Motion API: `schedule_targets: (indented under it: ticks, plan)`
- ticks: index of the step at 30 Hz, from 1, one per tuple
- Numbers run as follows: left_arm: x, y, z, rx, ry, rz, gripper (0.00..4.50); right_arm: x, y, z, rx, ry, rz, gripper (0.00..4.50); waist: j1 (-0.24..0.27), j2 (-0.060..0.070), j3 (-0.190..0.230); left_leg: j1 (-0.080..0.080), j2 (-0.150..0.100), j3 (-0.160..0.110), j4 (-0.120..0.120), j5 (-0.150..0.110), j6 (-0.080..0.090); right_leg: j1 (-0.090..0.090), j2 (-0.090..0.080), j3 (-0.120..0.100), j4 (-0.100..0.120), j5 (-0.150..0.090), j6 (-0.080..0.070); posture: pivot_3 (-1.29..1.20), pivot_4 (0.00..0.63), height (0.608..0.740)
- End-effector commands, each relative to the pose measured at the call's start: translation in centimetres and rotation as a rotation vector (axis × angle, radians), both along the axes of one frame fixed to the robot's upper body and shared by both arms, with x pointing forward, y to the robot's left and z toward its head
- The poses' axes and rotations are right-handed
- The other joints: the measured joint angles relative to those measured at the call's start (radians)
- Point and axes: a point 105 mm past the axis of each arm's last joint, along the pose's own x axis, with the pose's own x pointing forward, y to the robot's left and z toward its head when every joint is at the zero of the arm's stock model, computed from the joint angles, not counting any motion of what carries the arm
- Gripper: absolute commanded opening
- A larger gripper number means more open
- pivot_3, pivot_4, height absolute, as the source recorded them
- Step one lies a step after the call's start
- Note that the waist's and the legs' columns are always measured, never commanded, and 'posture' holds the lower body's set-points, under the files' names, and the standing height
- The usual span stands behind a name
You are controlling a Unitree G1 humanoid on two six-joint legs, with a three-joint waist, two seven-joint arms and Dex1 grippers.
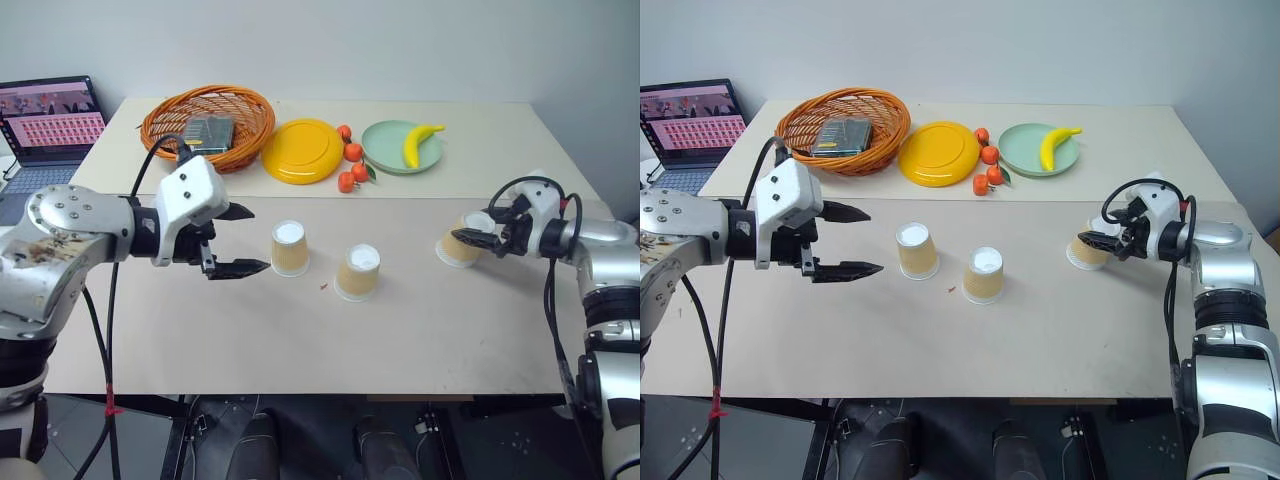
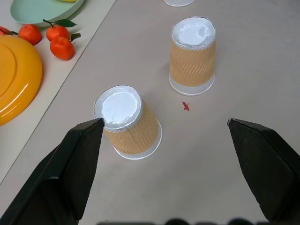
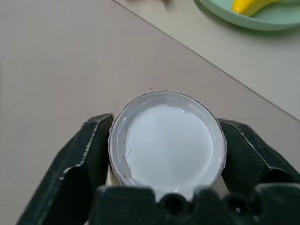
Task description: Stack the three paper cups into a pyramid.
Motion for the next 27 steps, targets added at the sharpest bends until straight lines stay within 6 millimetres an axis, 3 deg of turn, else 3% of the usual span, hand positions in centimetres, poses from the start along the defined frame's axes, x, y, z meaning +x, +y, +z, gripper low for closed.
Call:
schedule_targets:
  ticks: [1, 4, 7, 9, 16, 27]
  plan:
    - [-0.3, 0.2, 1.3, 0.004, -0.056, 0.009, 4.5, 0.0, -0.1, 1.2, -0.04, -0.044, 0.012, 2.84, 0.0, 0.0, 0.0, 0.0, 0.0, 0.0, 0.0, 0.0, 0.0, 0.0, 0.0, 0.0, 0.0, 0.0, 0.0, 0.0, 0.15, 0.732]
    - [-0.3, 0.2, 1.3, 0.003, -0.054, 0.007, 4.5, 0.0, 0.2, 2.1, -0.034, -0.065, 0.028, 2.84, 0.001, 0.0, 0.0, 0.0, 0.0, 0.0, 0.0, 0.0, 0.0, 0.0, 0.0, 0.0, 0.0, 0.0, 0.0, 0.0, 0.15, 0.732]
    - [-0.2, 0.3, 1.3, 0.007, -0.049, 0.004, 4.5, -1.9, 3.2, 4.9, -0.015, -0.063, 0.219, 2.84, 0.0, 0.001, 0.001, 0.0, 0.0, 0.0, 0.0, 0.0, 0.0, 0.0, 0.0, 0.0, 0.0, 0.0, 0.0, 0.0, 0.15, 0.732]
    - [-0.1, 0.2, 1.2, 0.008, -0.05, 0.001, 4.5, -3.2, 4.8, 5.4, -0.016, -0.046, 0.306, 2.84, -0.001, 0.002, 0.001, 0.0, 0.0, 0.0, -0.001, 0.0, 0.0, -0.001, 0.0, 0.0, 0.0, 0.0, 0.0, 0.0, 0.15, 0.732]
    - [0.1, -0.3, 1.3, 0.0, -0.055, -0.019, 4.5, -4.8, 7.0, 2.4, -0.06, 0.03, 0.387, 2.84, 0.009, 0.001, 0.001, 0.0, 0.0, -0.001, 0.001, 0.0, 0.0, 0.0, 0.0, -0.001, 0.0, 0.0, 0.0, 0.0, 0.15, 0.732]
    - [0.0, 0.2, 1.3, 0.007, -0.051, -0.007, 4.5, -5.0, 9.5, 0.5, -0.02, 0.056, 0.437, 2.84, 0.007, 0.001, 0.001, 0.0, 0.0, -0.001, 0.001, 0.0, 0.0, 0.0, 0.0, -0.001, 0.001, 0.0, 0.0, 0.0, 0.15, 0.732]
